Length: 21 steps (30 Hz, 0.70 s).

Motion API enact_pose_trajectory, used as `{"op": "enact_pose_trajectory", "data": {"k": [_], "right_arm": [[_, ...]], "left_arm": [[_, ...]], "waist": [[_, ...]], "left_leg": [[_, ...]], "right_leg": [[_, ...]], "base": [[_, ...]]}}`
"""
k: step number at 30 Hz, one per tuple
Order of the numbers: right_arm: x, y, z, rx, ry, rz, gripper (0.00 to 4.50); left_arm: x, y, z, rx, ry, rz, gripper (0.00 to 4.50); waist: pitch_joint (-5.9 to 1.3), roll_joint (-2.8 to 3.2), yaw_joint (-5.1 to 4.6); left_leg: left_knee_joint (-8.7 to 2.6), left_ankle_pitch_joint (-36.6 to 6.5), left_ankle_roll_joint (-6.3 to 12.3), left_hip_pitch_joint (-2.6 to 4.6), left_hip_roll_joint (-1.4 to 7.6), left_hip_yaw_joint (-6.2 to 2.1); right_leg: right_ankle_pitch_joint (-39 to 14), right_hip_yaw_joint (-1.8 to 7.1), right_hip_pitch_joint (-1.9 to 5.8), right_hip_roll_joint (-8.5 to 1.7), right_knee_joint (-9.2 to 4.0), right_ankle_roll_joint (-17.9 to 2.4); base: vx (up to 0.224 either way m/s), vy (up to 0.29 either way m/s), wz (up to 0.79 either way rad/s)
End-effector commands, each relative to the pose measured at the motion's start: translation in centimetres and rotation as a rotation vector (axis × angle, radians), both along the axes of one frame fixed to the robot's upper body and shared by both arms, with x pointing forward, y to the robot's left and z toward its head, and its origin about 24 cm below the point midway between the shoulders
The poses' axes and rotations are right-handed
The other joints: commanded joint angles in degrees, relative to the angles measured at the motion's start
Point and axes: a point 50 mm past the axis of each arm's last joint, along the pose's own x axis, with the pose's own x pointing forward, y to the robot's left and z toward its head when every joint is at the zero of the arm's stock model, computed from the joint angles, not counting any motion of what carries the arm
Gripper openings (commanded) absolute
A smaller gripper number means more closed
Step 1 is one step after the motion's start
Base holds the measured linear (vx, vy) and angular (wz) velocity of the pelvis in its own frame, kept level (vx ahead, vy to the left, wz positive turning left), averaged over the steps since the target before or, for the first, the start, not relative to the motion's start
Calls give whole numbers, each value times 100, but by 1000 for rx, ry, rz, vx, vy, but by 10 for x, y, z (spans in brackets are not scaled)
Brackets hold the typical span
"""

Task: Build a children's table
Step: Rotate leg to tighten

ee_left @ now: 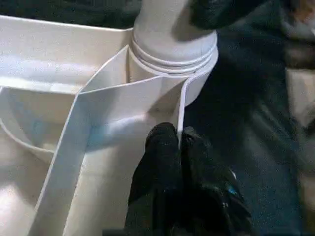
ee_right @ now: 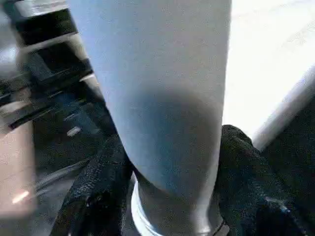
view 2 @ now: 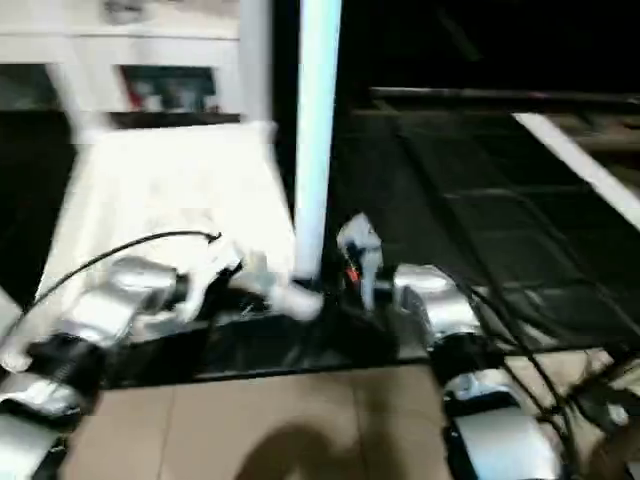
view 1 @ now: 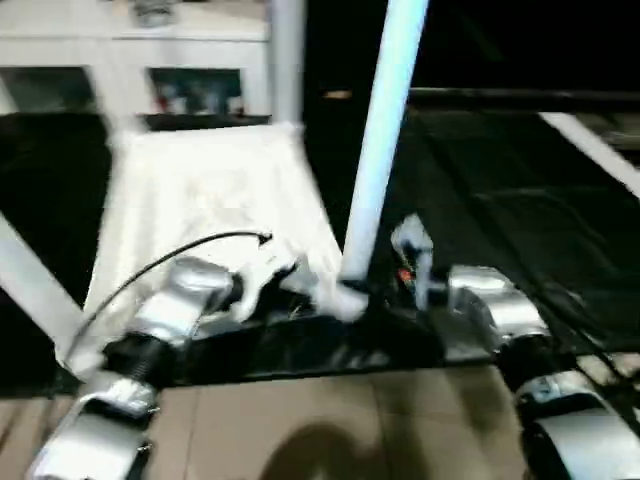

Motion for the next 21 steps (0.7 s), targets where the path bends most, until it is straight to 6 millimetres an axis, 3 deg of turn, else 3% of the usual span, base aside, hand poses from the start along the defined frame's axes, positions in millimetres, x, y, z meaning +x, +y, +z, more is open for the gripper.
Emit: {"op": "enact_pose_trajectory", "data": {"k": [1, 3, 6, 7, 8, 9, 11, 13, 15, 18, 21], "right_arm": [[-9, 48, -17, -6, 96, 25, 208], [-1, 62, -16, -41, 83, -120, 207], [2, 68, -15, -57, 79, -191, 206], [3, 75, -13, -40, 89, -223, 206], [3, 78, -12, -24, 94, -223, 206], [2, 82, -11, -4, 92, -213, 256], [0, 83, -11, 12, 89, -198, 268], [0, 83, -11, 14, 89, -191, 275], [-1, 83, -12, 13, 85, -187, 315], [0, 81, -12, 12, 81, -195, 336], [0, 60, -13, 25, 52, -187, 366]], "left_arm": [[11, -24, 7, -69, -42, 113, 0], [19, -35, 9, -100, -68, 225, 0], [22, -40, 10, -112, -76, 274, 0], [24, -43, 11, -122, -86, 306, 0], [25, -44, 11, -125, -90, 316, 0], [24, -43, 11, -126, -92, 313, 0], [22, -40, 10, -119, -94, 292, 0], [21, -38, 10, -117, -93, 285, 0], [20, -36, 9, -115, -94, 275, 0], [20, -34, 9, -113, -93, 274, 0], [14, -20, 7, -103, -89, 227, 0]], "waist": [[-281, 22, 30], [-258, 10, -12], [-277, 1, -45], [-284, -28, -63], [-295, 1, -43], [-302, 10, -45], [-327, 28, -51], [-320, 27, -59], [-303, 28, -63], [-285, 32, -73], [-289, 23, -79]], "left_leg": [[-400, -1260, 2, -43, 135, -64], [-402, -1286, 2, -41, 118, -55], [-401, -1191, 17, -38, 118, -62], [-392, -1101, 78, -55, 117, -51], [-393, -1013, 128, -53, 126, -57], [-390, -959, 151, -58, 132, -57], [-373, -731, 279, -59, 139, -45], [-374, -711, 345, -59, 139, -39], [-382, -816, 345, -51, 138, -32], [-403, -1020, 262, -44, 144, -37], [-407, -998, 258, -54, 155, -42]], "right_leg": [[-1892, 332, 245, -401, -584, -921], [-1973, 334, 227, -383, -611, -906], [-1883, 335, 236, -381, -603, -896], [-1671, 345, 243, -374, -581, -951], [-1465, 343, 253, -381, -567, -1001], [-1300, 343, 257, -376, -549, -1033], [-551, 345, 276, -356, -478, -1226], [-380, 340, 285, -358, -471, -1311], [-531, 342, 284, -369, -497, -1328], [-980, 349, 282, -377, -543, -1226], [-921, 356, 287, -380, -531, -1203]], "base": [[0, 0, 0], [0, 0, 0], [0, 0, 0], [0, 0, 0], [0, 0, 0], [0, 0, 0], [0, 0, 0], [0, 0, 0], [0, 0, 0], [0, 0, 0], [0, 0, 0]]}}
